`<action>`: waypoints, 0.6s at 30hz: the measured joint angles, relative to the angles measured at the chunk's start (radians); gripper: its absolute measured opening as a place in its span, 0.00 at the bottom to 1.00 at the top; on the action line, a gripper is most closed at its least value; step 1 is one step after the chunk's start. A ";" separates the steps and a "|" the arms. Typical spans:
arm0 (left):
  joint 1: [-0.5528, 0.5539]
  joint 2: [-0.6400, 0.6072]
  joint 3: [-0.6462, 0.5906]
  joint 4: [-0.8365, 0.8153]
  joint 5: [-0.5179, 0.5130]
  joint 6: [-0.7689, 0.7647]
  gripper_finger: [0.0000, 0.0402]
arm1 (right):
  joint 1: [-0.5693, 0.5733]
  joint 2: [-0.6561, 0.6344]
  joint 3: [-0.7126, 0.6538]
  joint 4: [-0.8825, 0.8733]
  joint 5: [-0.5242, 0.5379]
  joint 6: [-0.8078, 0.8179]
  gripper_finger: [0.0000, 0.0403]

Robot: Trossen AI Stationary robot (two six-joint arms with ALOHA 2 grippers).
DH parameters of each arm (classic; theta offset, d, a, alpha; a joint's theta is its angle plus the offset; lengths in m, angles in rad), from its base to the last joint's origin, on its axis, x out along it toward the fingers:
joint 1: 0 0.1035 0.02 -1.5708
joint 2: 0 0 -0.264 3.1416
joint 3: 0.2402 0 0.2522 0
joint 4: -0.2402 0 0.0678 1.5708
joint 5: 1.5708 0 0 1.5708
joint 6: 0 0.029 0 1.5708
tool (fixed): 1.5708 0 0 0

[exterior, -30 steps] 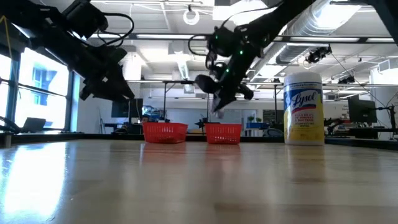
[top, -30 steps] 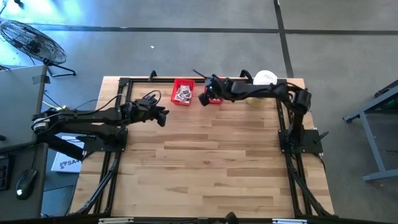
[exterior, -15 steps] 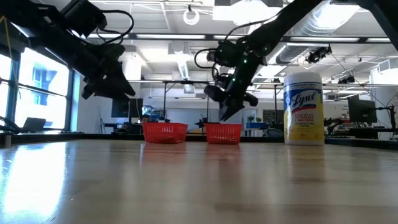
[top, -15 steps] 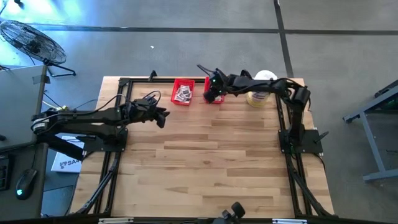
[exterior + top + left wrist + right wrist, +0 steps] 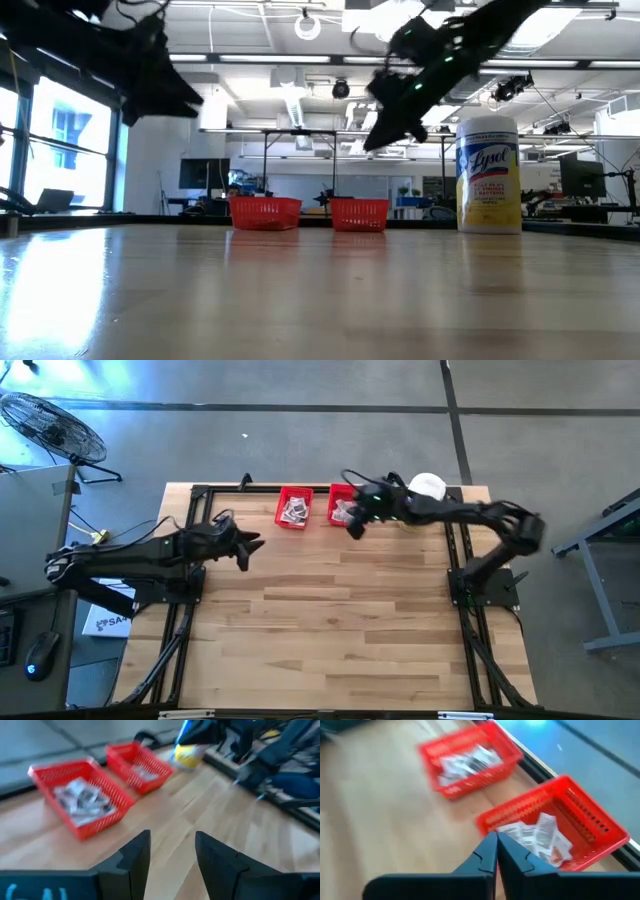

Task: Pick & Place First Aid Supplies
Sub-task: Return to Home Position

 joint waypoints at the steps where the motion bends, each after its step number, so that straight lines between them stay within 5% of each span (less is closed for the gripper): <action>1: -0.003 -0.023 0.000 0.003 0.006 0.019 0.38 | 0.009 -0.053 -0.050 0.035 -0.020 -0.009 0.01; 6: -0.002 -0.108 0.000 0.001 0.081 0.106 0.38 | 0.072 -0.362 -0.290 0.128 -0.045 -0.059 0.02; 18: -0.002 -0.121 0.000 0.134 0.079 0.280 0.38 | 0.204 -1.082 -0.693 0.138 -0.065 -0.026 0.01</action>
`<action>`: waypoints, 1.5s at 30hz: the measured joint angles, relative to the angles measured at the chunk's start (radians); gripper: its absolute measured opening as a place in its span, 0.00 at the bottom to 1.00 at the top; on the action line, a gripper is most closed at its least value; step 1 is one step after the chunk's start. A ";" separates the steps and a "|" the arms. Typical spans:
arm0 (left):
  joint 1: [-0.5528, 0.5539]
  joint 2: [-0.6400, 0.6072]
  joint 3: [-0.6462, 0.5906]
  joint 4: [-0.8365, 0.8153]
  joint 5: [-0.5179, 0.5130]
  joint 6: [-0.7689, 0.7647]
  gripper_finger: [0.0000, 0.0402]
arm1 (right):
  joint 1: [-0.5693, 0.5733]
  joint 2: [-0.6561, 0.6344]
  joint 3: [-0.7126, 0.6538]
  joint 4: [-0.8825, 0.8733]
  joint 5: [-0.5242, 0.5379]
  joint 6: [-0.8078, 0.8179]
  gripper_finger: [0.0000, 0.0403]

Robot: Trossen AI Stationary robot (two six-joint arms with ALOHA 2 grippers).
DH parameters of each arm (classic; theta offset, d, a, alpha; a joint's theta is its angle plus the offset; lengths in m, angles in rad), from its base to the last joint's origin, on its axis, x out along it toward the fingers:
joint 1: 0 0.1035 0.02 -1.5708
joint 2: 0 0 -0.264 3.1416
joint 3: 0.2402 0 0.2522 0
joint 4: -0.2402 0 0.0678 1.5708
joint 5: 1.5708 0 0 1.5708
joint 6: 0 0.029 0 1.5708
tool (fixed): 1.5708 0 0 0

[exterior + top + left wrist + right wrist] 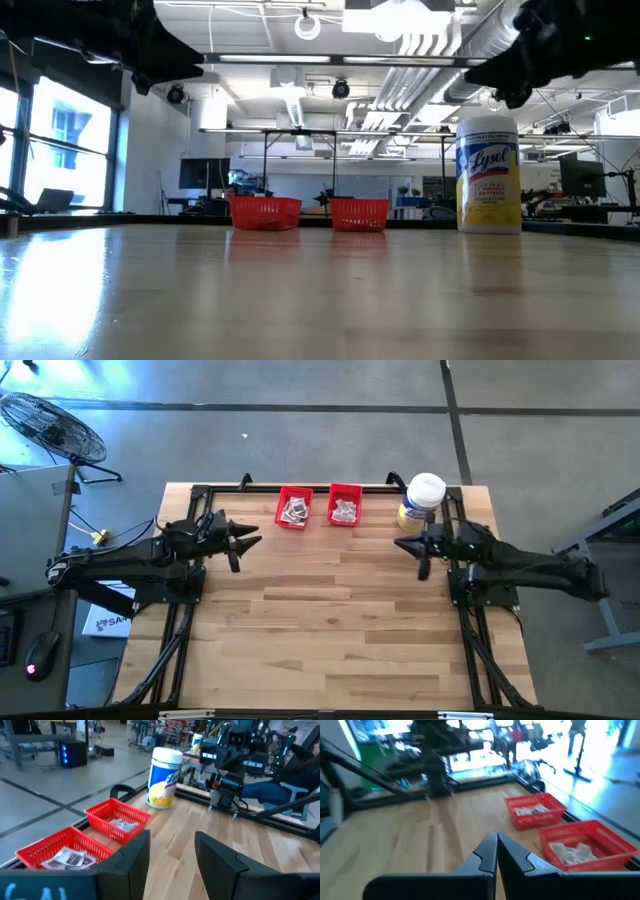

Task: Pick & Place First Aid Supplies
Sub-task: Return to Home Position

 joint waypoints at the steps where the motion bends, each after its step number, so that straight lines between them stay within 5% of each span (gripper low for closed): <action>1: 0.000 0.000 0.000 0.005 0.000 0.002 0.38 | 0.008 -0.045 -0.022 -0.001 -0.004 0.000 0.01; 18: 0.000 -0.029 0.000 0.010 0.002 -0.002 0.38 | 0.129 -0.486 -0.202 0.004 -0.004 -0.108 0.01; 36: -0.007 -0.064 -0.163 0.233 -0.033 0.036 0.37 | 0.170 -0.455 -0.308 0.004 0.001 0.011 0.03; 45: -0.158 -0.174 -0.275 0.232 -0.100 0.098 0.12 | 0.170 -0.456 -0.308 0.004 0.000 0.009 0.03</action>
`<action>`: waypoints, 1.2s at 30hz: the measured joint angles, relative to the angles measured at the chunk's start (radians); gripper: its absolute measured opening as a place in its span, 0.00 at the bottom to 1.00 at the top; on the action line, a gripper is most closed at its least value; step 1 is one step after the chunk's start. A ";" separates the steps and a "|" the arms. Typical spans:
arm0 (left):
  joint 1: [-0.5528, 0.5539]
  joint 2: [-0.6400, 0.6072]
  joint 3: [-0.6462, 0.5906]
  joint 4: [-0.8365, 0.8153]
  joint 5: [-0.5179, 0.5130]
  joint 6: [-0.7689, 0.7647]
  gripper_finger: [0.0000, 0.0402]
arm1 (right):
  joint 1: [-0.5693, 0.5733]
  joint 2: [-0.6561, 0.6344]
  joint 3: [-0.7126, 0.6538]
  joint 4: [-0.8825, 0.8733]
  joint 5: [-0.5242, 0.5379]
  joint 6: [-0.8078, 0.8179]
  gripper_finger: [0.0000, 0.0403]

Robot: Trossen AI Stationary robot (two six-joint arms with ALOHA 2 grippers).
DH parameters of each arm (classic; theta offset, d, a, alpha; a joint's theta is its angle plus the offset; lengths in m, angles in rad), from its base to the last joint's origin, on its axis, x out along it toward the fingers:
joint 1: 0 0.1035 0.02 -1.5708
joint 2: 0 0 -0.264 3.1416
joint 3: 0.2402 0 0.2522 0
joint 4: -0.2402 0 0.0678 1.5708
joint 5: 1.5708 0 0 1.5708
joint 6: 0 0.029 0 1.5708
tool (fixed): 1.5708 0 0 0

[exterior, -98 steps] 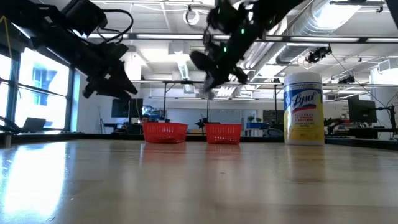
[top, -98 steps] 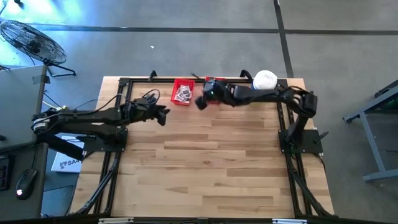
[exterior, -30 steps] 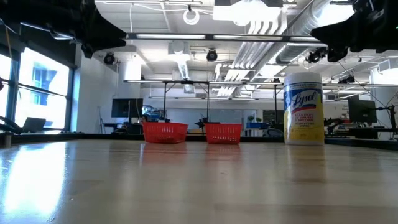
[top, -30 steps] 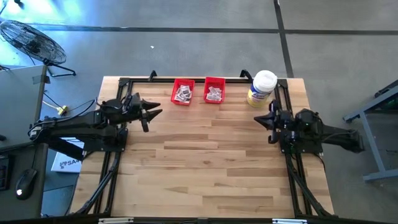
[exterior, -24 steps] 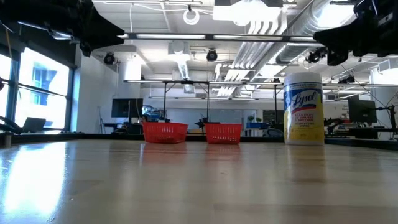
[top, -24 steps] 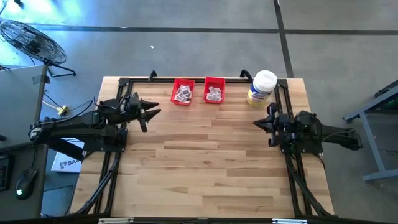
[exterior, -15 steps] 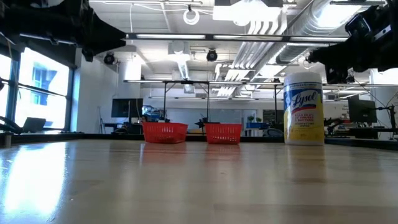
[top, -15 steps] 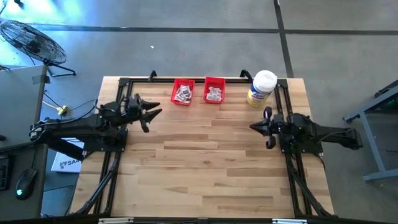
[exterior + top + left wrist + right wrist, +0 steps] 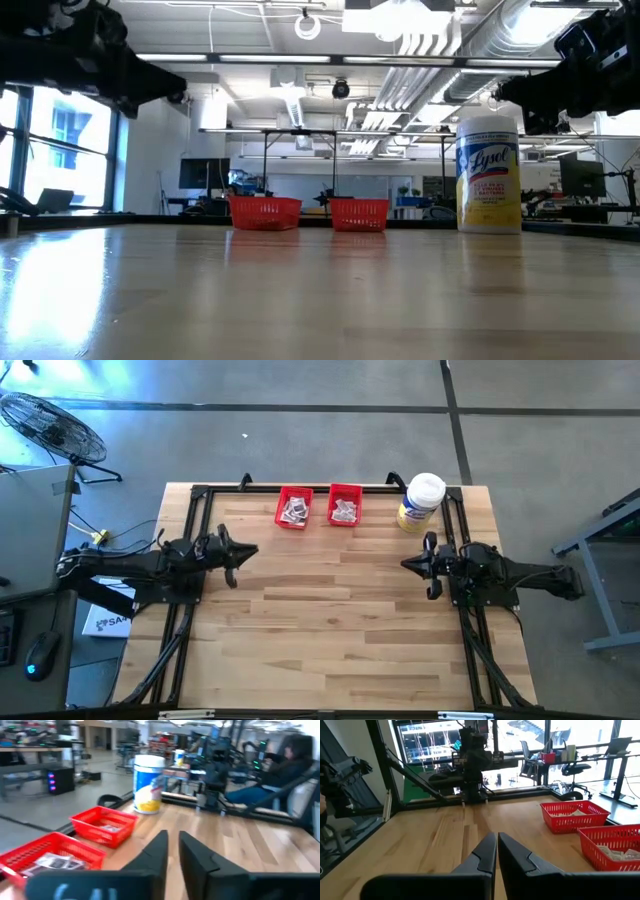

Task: Pick & Place First Aid Supplies
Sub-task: Return to Home Position

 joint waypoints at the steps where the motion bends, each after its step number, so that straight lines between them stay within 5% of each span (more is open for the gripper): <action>1: -0.016 -0.021 -0.014 -0.005 -0.001 0.007 0.09 | 0.000 0.000 0.000 0.000 0.000 0.000 0.03; 9: -0.060 -0.297 -0.048 -0.193 -0.078 0.006 0.03 | 0.000 0.000 0.000 0.000 0.000 0.000 0.03; 36: -0.058 -0.220 -0.048 -0.285 -0.005 -0.031 0.00 | 0.000 0.009 0.000 0.002 -0.002 0.000 0.03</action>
